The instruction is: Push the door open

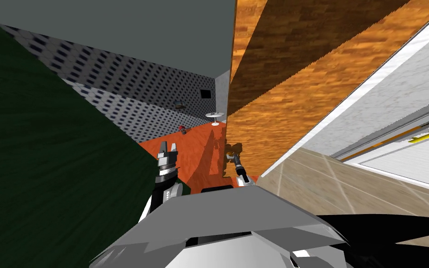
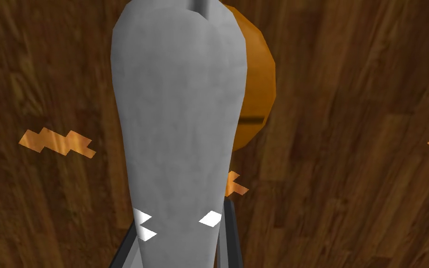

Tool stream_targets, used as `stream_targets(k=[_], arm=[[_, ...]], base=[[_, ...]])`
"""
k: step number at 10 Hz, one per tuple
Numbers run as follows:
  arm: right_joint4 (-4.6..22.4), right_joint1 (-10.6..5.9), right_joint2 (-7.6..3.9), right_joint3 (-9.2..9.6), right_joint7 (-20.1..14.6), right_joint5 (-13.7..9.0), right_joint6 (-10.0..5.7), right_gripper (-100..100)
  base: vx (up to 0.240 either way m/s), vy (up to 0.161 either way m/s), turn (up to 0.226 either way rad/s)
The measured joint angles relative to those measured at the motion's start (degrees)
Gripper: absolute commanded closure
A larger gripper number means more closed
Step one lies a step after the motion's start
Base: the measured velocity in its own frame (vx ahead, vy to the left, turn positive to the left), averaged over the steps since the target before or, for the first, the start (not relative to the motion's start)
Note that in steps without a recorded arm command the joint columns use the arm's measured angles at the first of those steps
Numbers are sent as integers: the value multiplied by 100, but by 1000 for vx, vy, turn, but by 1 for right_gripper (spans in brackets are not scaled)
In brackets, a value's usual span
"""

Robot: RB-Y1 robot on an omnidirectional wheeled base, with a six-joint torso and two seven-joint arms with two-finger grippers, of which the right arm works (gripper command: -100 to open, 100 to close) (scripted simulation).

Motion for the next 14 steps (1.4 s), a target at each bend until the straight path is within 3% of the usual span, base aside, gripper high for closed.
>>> stream_targets(k=[4, 7, 8, 9, 13, 14], arm=[[-28, -58, 176, -200, 264, -94, -19, 100], [-109, -25, 422, -376, 443, -173, -9, 100], [-124, -29, 415, -392, 451, -181, -19, 100], [105, -150, 339, -459, 488, -223, -63, 100], [-349, 127, 252, -561, 555, -280, 148, 100], [-373, 123, 239, -591, 573, -294, 139, 100]], base=[[204, 43, -93], [149, 47, -73], [173, 11, -41], [174, 19, -29], [196, 45, -54], [52, -5, 1]])
